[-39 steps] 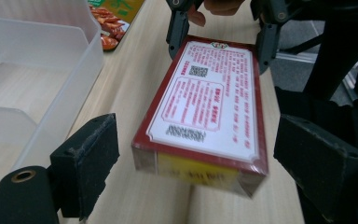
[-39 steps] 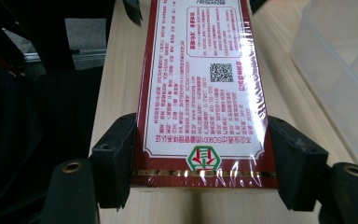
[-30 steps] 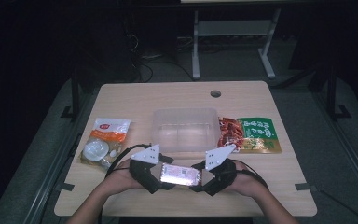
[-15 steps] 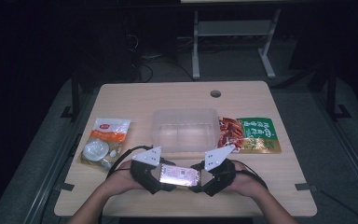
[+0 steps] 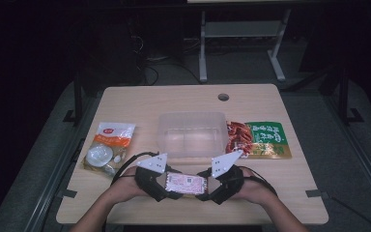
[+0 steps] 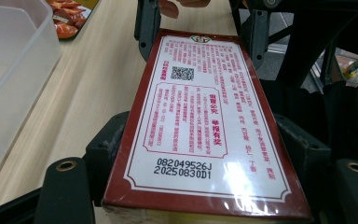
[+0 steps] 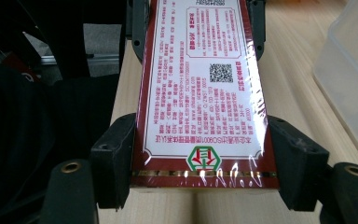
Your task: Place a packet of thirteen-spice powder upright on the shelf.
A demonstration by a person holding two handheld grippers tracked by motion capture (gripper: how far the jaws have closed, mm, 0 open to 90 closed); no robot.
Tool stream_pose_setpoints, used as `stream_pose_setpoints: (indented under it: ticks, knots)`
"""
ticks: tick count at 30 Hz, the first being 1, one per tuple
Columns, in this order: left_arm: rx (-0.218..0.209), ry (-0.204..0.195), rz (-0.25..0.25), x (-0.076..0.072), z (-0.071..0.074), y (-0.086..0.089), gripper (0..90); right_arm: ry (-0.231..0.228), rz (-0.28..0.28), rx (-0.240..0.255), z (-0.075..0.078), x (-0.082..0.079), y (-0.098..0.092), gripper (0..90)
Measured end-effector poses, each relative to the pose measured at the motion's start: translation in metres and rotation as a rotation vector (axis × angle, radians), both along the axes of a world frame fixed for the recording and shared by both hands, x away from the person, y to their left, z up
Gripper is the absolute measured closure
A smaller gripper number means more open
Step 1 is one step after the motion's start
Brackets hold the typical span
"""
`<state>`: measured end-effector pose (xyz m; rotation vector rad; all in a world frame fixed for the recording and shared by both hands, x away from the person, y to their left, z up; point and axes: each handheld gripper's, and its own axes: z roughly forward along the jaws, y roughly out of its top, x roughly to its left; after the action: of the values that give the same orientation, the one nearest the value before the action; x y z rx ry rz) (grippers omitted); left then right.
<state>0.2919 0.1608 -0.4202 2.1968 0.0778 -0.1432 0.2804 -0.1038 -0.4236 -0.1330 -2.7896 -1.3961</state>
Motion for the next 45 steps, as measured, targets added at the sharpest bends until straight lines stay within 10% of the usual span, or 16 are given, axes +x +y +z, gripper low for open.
stream_pose_setpoints:
  ticks: [22,35,45]
  knots:
    - [0.012,0.014,0.082,-0.001,-0.005,0.013,30.9,0.002,-0.184,-0.017,-0.006,0.0,-0.024,14.4]
    - [0.003,0.019,0.118,0.002,-0.002,0.022,31.0,0.04,-0.448,-0.099,-0.022,-0.034,-0.056,14.5]
    - [-0.005,0.006,0.172,0.015,0.014,0.02,31.0,0.033,-0.491,-0.078,-0.028,-0.029,-0.065,13.7]
